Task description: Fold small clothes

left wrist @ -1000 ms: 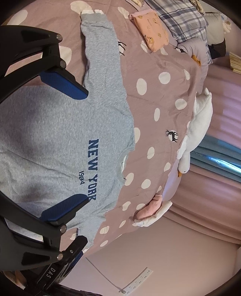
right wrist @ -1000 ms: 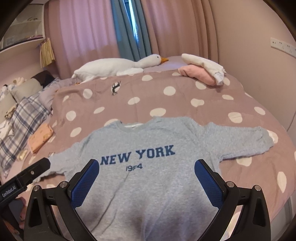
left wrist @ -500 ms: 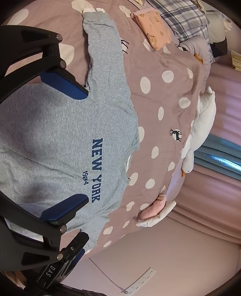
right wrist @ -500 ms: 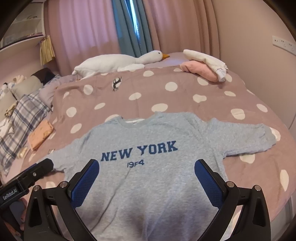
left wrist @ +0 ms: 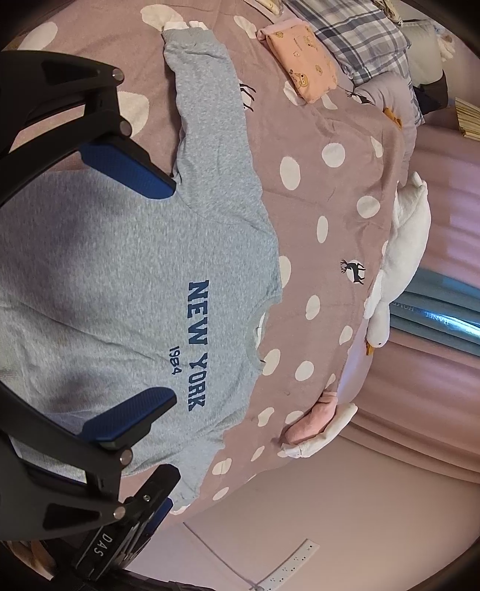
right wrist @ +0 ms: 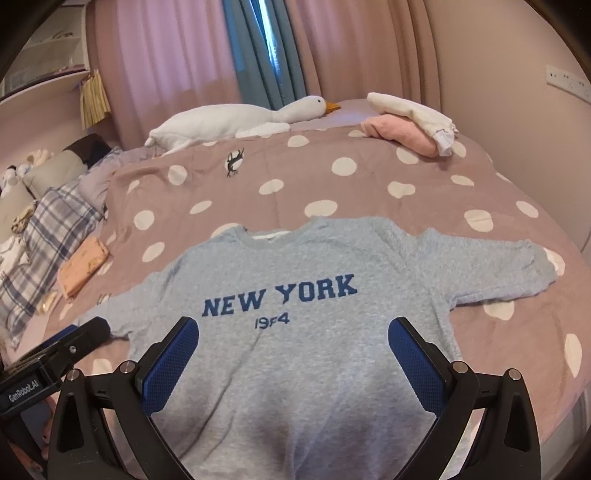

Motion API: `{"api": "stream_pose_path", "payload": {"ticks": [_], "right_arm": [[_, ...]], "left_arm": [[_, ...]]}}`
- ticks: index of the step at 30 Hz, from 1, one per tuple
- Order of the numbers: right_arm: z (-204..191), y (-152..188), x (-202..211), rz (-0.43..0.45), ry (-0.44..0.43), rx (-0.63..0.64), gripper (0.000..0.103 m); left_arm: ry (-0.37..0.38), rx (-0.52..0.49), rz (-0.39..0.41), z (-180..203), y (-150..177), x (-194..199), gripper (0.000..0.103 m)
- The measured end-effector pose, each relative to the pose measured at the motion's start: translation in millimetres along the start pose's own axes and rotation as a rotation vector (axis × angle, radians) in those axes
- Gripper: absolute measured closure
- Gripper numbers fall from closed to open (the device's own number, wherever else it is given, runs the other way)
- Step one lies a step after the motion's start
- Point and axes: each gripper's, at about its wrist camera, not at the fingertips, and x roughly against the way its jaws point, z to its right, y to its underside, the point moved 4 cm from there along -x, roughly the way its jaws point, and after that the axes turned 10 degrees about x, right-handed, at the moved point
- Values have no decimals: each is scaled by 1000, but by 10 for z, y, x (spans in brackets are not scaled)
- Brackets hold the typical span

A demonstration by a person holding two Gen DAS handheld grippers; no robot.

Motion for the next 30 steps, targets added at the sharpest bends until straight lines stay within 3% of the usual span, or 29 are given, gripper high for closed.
{"api": "stream_pose_path", "payload": {"ticks": [30], "right_arm": [[-20, -19, -32, -8, -34, 2, 1]], "left_arm": [[-16, -7, -8, 12, 28, -16, 1]]}}
